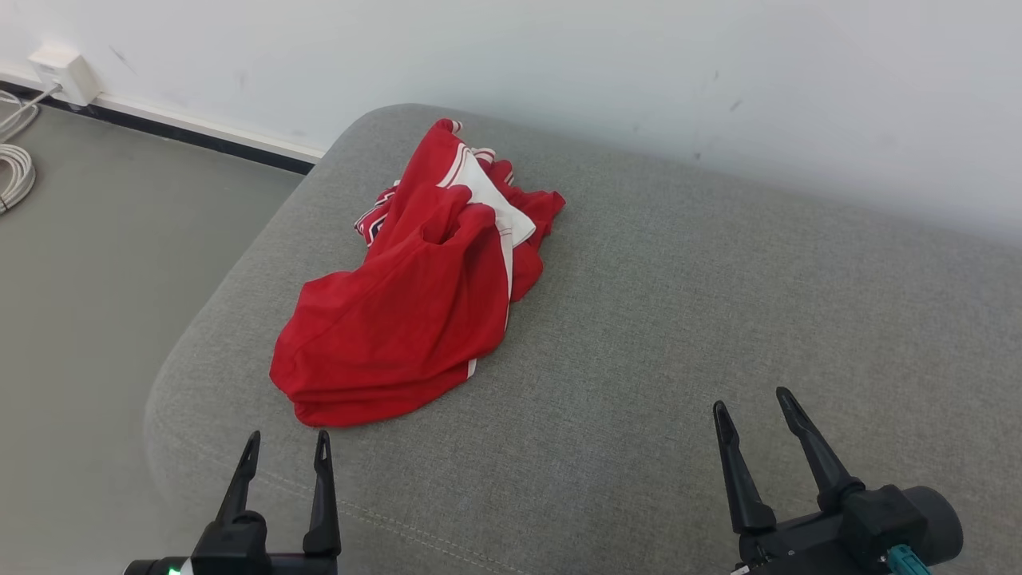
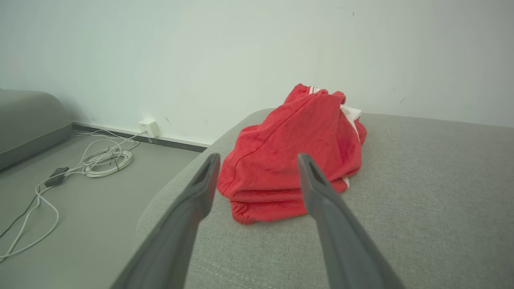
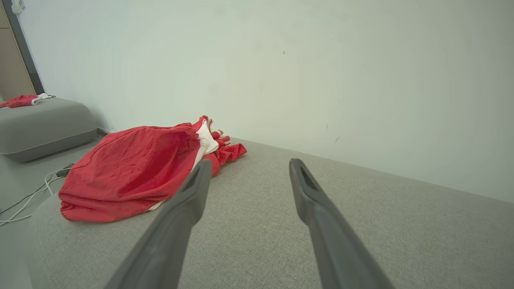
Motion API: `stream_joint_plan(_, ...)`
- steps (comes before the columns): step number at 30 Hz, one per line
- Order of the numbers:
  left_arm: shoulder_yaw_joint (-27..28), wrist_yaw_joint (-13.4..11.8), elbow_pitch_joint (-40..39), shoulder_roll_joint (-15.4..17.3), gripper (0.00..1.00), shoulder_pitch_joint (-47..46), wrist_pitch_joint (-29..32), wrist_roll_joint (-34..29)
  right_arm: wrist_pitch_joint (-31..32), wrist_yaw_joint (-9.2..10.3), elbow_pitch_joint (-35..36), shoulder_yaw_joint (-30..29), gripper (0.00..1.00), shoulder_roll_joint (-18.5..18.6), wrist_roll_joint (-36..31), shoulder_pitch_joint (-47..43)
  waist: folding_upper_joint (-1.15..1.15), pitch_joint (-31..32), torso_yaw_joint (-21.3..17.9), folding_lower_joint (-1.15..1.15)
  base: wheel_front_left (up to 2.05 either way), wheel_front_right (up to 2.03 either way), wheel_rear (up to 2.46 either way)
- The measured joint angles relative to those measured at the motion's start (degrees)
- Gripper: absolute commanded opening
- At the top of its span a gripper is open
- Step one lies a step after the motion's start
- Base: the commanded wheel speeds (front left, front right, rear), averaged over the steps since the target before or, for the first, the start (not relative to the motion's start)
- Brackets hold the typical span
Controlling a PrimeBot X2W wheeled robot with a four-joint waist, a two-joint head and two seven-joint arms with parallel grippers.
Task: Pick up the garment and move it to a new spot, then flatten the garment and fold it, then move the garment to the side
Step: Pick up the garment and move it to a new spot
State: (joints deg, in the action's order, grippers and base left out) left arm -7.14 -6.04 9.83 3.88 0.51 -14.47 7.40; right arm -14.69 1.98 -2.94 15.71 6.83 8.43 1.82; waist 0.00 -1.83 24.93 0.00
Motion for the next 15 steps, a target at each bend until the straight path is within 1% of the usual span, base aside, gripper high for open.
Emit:
stream_joint_plan(4,-0.4,0.2,0.1,-0.2,1.0,-0.6,0.0,0.0,0.0,-0.1,0.1,-0.2,1.0,0.7,-0.6,0.0,0.0,-1.1,-0.4,0.0,0.0,0.0,0.0)
stream_joint_plan(6,-0.6,0.6,0.3,-0.2,1.0,-1.8,0.0,0.0,0.0,-0.56,0.2,-0.3,1.0,1.0,-0.6,0.1,0.0,-1.7,-0.7,0.0,0.0,0.0,0.0)
stream_joint_plan(15,-1.4,2.6,4.2,-0.3,1.0,-12.1,0.0,0.0,0.0,-1.01,1.2,-1.1,1.0,3.0,-1.7,1.9,0.0,-4.7,-2.1,0.0,0.0,0.0,0.0)
